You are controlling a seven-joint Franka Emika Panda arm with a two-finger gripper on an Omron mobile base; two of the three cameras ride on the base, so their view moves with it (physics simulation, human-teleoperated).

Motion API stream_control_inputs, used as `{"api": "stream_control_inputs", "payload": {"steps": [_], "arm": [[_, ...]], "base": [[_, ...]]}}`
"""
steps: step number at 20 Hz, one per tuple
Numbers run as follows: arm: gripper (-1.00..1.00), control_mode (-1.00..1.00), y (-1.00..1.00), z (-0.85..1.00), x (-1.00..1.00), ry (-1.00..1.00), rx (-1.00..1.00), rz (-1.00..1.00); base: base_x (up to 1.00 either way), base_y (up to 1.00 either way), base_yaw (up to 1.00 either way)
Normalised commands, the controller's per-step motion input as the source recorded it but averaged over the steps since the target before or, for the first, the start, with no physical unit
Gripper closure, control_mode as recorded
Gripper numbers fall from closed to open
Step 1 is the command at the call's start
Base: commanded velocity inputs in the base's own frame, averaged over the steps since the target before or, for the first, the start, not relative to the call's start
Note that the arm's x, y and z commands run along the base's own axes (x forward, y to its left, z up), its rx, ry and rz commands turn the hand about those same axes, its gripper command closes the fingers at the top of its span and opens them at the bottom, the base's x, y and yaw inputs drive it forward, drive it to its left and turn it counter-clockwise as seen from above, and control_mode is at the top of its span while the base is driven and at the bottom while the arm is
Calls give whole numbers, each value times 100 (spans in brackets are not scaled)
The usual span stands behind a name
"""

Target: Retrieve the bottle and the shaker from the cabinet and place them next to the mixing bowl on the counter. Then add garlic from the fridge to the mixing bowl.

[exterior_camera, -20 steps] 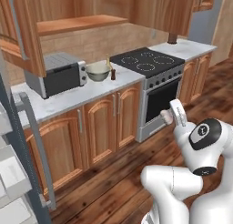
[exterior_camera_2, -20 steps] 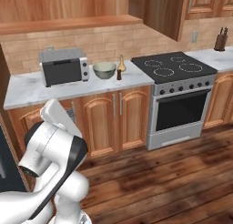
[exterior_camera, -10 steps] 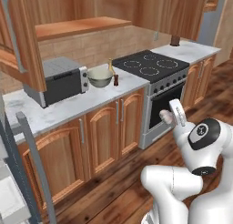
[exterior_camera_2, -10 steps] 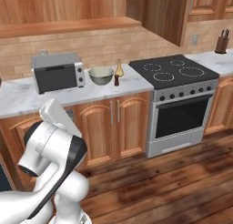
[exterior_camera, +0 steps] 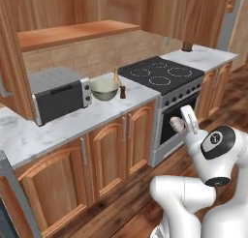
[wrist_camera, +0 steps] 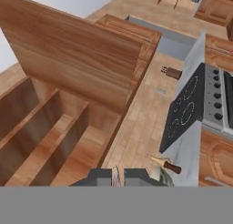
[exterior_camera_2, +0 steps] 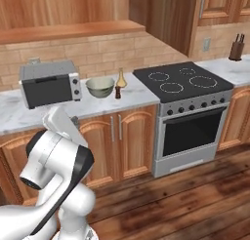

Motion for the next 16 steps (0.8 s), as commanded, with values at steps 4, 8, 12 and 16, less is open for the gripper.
{"api": "stream_control_inputs", "payload": {"steps": [4, 8, 12, 16], "arm": [[100, 100, 0, 0, 0, 0, 0, 0], [100, 100, 0, 0, 0, 0, 0, 0], [100, 100, 0, 0, 0, 0, 0, 0], [100, 100, 0, 0, 0, 0, 0, 0]], "base": [[56, -11, -1], [53, -13, 0], [51, -15, 0], [51, -14, 0]]}}
